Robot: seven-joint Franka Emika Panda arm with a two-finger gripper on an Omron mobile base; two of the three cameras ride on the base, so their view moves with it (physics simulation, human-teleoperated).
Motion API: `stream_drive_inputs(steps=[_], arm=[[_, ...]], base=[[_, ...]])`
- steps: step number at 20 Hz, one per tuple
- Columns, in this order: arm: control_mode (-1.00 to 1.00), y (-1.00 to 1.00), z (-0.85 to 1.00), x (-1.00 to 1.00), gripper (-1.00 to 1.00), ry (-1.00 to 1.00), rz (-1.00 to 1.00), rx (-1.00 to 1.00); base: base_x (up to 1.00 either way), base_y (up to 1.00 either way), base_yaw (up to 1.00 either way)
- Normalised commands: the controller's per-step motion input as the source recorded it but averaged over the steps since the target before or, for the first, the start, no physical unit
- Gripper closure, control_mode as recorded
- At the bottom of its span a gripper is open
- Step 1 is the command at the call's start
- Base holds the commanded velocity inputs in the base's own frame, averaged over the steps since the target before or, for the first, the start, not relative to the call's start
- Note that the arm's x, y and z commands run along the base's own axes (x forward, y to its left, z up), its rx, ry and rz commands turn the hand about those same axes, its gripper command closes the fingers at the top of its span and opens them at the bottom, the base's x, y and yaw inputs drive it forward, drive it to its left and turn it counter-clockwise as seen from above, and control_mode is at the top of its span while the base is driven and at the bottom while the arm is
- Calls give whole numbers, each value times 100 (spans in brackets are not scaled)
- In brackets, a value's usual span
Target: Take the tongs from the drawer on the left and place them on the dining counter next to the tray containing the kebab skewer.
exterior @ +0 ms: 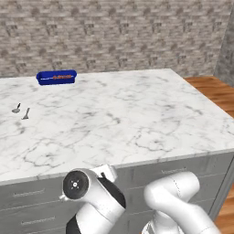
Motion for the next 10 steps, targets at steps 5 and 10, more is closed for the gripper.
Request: stream_drive_inputs(steps=[5,10], arm=[[-100,21,-16,-8,-100,0,9,-11],[-100,100,-51,-10,-100,-6,37,-44]], base=[[0,0,0],[0,0,0]])
